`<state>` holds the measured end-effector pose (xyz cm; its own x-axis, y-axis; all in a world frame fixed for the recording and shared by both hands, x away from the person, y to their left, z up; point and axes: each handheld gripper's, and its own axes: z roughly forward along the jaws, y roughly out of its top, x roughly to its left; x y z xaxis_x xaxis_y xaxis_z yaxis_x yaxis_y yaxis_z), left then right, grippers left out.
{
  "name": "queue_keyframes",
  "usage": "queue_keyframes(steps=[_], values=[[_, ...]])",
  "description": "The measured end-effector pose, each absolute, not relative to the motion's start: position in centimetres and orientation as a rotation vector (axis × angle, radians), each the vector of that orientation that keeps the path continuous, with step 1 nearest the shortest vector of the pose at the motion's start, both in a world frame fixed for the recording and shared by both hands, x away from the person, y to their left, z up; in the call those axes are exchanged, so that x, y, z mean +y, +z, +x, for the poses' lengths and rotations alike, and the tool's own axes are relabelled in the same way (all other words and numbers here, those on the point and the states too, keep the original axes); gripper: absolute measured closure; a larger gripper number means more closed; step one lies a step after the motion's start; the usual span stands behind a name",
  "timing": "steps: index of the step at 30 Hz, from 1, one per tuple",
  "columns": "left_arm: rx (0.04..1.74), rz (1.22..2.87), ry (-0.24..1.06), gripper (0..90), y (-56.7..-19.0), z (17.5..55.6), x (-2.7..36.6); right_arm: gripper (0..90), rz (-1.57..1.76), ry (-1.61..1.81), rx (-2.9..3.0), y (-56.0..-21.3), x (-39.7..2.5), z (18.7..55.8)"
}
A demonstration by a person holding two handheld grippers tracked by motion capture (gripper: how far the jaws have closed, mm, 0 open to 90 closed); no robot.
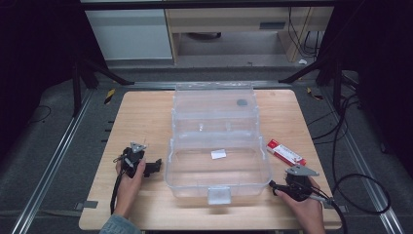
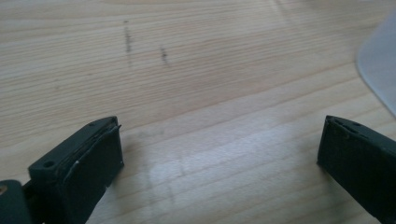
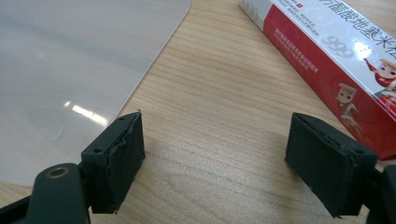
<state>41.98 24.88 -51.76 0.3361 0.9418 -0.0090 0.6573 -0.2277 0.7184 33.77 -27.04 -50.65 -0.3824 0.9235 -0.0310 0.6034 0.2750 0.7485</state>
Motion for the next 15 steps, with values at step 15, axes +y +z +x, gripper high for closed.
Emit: queue_keyframes(steps=[15], values=[[1.37, 1.991, 0.571, 0.0, -51.8, 41.5, 24.6, 34.0, 1.277, 0.982, 2.112, -48.9, -28.4, 33.9]])
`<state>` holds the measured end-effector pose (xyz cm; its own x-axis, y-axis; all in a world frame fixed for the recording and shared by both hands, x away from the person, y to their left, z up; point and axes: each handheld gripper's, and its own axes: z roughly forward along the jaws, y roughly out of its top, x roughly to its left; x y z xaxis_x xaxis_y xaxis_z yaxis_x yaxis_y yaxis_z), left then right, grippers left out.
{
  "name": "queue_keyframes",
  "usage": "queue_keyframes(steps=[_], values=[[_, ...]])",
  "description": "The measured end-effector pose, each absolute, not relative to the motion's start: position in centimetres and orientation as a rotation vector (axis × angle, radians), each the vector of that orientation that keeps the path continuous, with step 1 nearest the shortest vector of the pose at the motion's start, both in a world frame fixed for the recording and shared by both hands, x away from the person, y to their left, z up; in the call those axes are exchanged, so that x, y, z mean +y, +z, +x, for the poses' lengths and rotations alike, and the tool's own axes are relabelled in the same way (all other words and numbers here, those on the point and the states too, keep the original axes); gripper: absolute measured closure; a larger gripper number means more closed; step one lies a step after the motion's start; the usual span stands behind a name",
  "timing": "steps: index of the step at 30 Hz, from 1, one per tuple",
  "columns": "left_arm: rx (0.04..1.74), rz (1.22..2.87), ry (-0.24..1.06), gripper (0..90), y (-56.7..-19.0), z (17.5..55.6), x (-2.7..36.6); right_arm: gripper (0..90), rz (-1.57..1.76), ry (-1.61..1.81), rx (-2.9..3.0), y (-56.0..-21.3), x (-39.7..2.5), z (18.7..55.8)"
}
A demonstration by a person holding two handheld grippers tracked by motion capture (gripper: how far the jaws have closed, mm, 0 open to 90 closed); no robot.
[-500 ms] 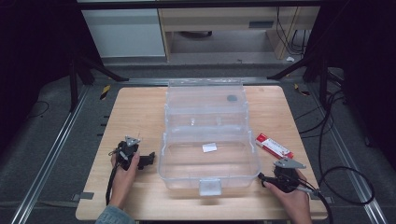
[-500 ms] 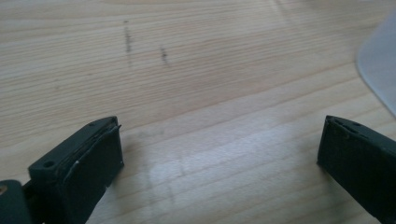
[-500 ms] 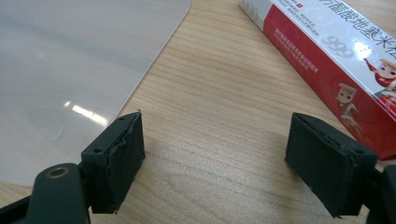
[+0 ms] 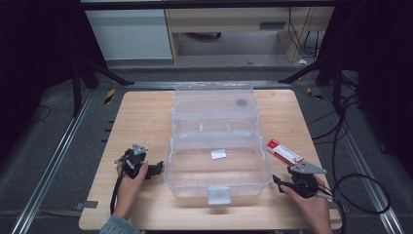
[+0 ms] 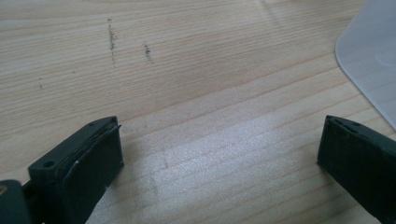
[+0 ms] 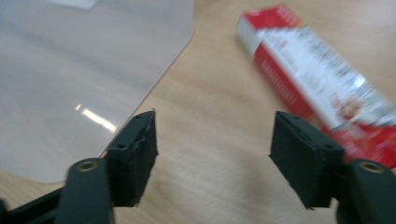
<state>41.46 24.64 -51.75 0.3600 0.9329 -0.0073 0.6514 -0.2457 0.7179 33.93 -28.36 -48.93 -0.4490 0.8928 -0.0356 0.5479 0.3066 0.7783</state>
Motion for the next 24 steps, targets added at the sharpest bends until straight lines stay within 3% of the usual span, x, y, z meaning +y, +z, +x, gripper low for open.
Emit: queue_keyframes(steps=[3, 7, 8, 16, 24], values=[[1.37, 1.99, 0.571, 0.0, -51.8, 41.5, 24.6, 39.7, 1.245, 0.973, 2.098, -47.3, -29.3, 34.6], [1.372, 1.986, 0.572, 0.0, -51.8, 41.4, 24.6, 37.6, 1.235, 0.927, 2.125, -45.9, -30.2, 35.8], [1.373, 1.984, 0.572, 0.0, -51.8, 41.4, 24.6, 33.0, 1.231, 0.924, 2.147, -45.2, -30.6, 36.6], [1.363, 1.994, 0.569, 0.0, -51.8, 41.1, 24.6, 22.3, 1.248, 0.825, 2.208, -45.5, -31.5, 39.7], [1.361, 1.994, 0.569, 0.0, -51.8, 41.0, 24.6, 23.3, 1.277, 0.731, 2.283, -46.5, -32.9, 41.1]])
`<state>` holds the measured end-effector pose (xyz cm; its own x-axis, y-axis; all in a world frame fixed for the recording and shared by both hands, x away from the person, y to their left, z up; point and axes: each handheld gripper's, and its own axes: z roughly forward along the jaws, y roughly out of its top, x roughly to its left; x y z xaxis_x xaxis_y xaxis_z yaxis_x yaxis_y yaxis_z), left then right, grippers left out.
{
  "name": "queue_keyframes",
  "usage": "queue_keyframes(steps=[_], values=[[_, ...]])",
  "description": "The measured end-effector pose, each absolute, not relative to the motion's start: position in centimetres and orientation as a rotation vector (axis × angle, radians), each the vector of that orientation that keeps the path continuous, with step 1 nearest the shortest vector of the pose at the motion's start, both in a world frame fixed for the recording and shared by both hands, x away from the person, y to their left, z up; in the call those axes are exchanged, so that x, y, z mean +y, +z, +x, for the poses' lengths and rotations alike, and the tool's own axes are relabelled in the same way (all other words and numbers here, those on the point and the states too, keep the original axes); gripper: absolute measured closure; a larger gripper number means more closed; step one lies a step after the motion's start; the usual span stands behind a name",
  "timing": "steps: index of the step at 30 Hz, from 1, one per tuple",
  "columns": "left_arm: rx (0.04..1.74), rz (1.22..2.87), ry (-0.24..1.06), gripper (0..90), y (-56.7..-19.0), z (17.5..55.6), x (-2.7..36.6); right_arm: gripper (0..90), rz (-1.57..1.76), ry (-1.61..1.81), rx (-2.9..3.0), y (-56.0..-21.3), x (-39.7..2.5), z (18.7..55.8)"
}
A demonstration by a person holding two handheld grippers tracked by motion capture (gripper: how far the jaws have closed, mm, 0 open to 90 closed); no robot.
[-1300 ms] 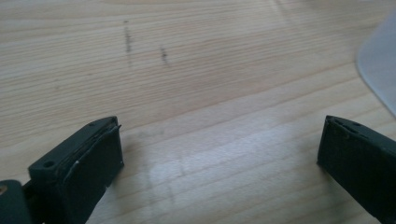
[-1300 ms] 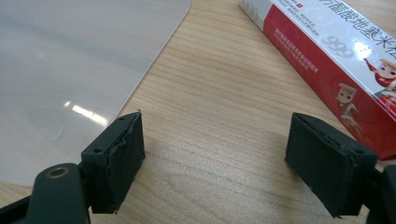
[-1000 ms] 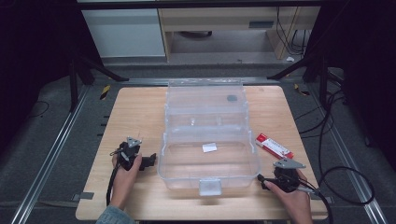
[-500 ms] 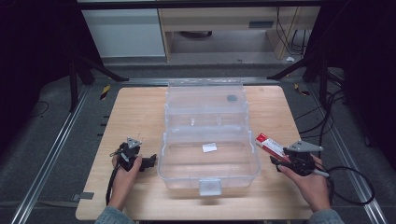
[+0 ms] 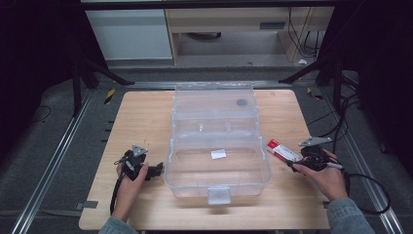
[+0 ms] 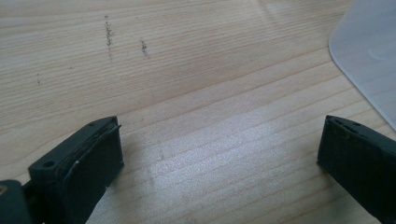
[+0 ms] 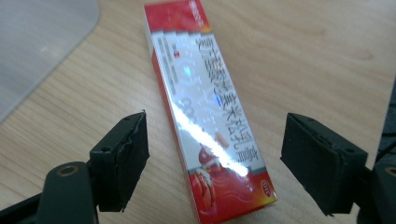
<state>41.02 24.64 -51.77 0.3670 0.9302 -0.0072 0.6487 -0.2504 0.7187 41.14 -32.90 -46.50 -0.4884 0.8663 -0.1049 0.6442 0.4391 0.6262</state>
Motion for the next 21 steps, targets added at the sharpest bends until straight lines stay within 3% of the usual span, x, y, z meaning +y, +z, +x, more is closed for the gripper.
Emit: queue_keyframes(steps=[5, 7, 8, 12, 21], values=[[1.36, 1.995, 0.568, 0.0, -51.8, 41.0, 24.6, 28.8, 1.285, 0.693, 2.336, -47.3, -33.1, 41.3], [1.361, 1.992, 0.568, 0.0, -51.8, 41.0, 24.6, 33.6, 1.285, 0.679, 2.344, -47.5, -33.1, 41.2], [1.361, 1.991, 0.569, 0.0, -51.8, 41.0, 24.6, 41.8, 1.279, 0.659, 2.335, -47.5, -33.1, 41.1], [1.361, 1.991, 0.568, 0.0, -51.8, 41.0, 24.6, 50.1, 1.285, 0.635, 2.329, -47.3, -33.2, 40.4], [1.359, 1.992, 0.568, 0.0, -51.8, 41.0, 24.6, 48.4, 1.409, 0.608, 2.273, -46.8, -33.3, 37.0]])
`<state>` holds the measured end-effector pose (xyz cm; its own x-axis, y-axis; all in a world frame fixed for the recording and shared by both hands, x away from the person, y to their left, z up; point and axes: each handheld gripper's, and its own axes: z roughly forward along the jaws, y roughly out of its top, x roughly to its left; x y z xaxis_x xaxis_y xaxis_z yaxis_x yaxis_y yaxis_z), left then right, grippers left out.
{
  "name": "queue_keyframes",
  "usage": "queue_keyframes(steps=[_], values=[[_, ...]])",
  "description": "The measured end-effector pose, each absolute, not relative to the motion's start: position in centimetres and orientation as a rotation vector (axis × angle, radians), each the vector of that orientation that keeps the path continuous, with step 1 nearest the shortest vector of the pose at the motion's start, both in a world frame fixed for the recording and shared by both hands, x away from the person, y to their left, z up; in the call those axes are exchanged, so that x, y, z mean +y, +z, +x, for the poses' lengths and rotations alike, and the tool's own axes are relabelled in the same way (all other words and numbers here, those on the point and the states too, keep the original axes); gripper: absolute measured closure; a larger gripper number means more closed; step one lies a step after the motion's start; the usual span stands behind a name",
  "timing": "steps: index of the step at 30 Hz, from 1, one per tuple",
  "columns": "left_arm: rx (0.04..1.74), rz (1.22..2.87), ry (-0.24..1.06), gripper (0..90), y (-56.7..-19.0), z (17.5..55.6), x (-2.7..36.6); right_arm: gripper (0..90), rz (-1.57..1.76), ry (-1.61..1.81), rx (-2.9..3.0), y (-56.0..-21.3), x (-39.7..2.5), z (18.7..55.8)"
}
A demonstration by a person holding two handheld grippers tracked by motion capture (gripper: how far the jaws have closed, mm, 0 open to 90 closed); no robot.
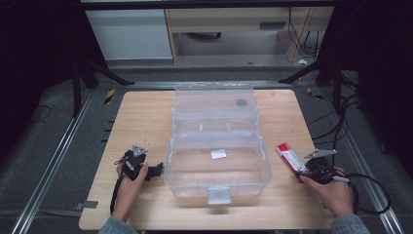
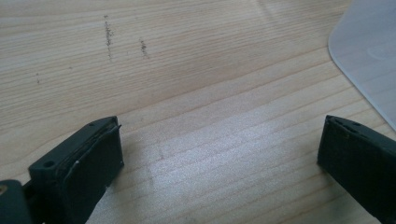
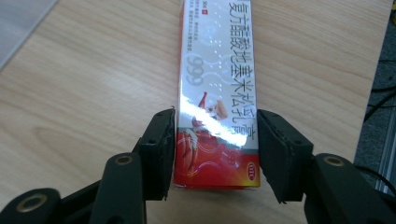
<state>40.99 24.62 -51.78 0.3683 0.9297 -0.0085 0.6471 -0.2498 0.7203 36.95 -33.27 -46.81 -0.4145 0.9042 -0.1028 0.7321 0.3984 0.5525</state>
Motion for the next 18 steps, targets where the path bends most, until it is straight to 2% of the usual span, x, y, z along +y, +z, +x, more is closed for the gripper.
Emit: queue_keyframes(steps=[1, 3, 6, 8, 10, 18], values=[[1.359, 1.992, 0.568, 0.0, -51.8, 41.0, 24.6, 48.4, 1.409, 0.608, 2.273, -46.8, -33.3, 37.0], [1.362, 1.99, 0.568, 0.0, -51.8, 41.0, 24.6, 41.8, 1.42, 0.606, 2.285, -46.4, -32.9, 36.7], [1.364, 1.989, 0.569, 0.0, -51.8, 40.9, 24.6, 37.2, 1.451, 0.579, 2.303, -45.8, -33.0, 37.2], [1.365, 1.988, 0.568, 0.0, -51.8, 40.9, 24.6, 37.3, 1.464, 0.563, 2.32, -45.5, -33.0, 37.4], [1.363, 1.993, 0.569, 0.0, -51.8, 40.9, 24.6, 41.9, 1.469, 0.511, 2.371, -45.1, -33.0, 38.1], [1.362, 1.993, 0.57, 0.0, -51.8, 40.9, 24.6, 41.5, 1.499, 0.43, 2.443, -45.4, -32.8, 39.0]])
